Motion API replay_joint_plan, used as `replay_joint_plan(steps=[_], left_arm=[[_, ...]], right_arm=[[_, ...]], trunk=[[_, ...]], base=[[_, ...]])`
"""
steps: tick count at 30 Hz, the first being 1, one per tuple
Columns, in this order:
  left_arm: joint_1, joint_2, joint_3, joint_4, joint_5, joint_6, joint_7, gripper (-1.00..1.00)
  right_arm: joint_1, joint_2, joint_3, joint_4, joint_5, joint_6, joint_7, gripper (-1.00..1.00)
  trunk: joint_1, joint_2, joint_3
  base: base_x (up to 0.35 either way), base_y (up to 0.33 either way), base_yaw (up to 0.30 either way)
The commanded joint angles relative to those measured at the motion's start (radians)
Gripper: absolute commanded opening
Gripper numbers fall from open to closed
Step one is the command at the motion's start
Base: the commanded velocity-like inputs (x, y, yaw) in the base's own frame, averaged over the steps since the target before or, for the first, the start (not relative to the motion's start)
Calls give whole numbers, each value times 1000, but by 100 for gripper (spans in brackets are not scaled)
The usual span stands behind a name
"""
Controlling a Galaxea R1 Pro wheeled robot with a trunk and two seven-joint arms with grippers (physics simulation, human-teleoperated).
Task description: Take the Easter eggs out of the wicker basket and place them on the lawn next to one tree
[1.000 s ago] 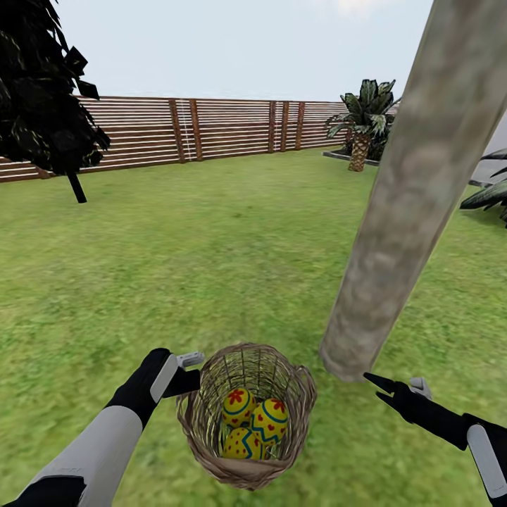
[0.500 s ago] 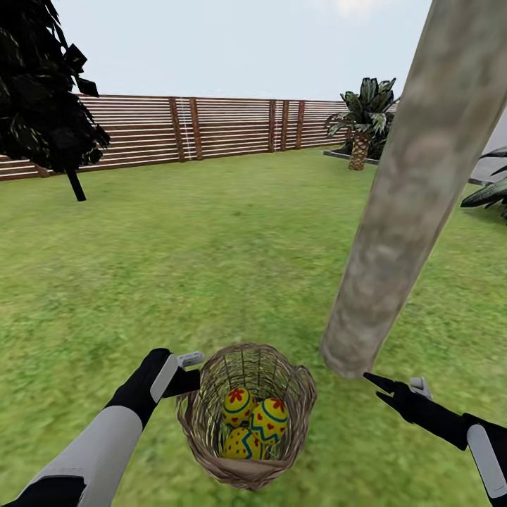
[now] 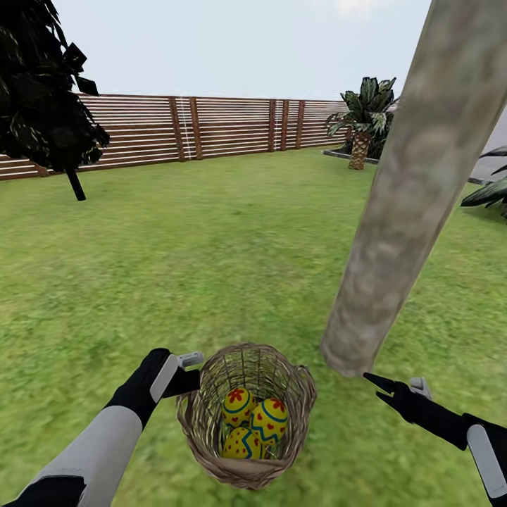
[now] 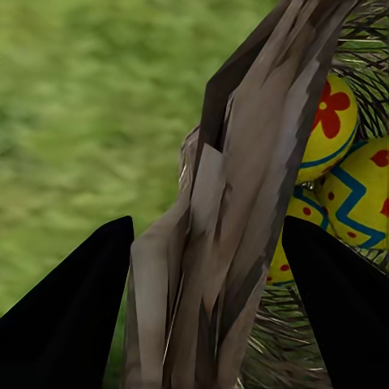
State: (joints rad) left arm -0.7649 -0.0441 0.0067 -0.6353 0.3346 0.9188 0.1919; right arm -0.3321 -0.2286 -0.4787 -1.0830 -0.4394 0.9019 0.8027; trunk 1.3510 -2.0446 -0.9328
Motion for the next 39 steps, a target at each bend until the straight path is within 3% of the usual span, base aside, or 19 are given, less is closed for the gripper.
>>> replay_joint_plan(steps=[1, 39], left_arm=[[-1, 0, 1, -1, 24, 2, 10, -100], [-1, 0, 0, -1, 24, 2, 9, -100]], right_arm=[[-1, 0, -1, 0, 1, 5, 3, 100], [-1, 1, -1, 0, 1, 5, 4, 100]], trunk=[[4, -8, -4], [149, -274, -123]], base=[[0, 0, 0], [0, 0, 0]])
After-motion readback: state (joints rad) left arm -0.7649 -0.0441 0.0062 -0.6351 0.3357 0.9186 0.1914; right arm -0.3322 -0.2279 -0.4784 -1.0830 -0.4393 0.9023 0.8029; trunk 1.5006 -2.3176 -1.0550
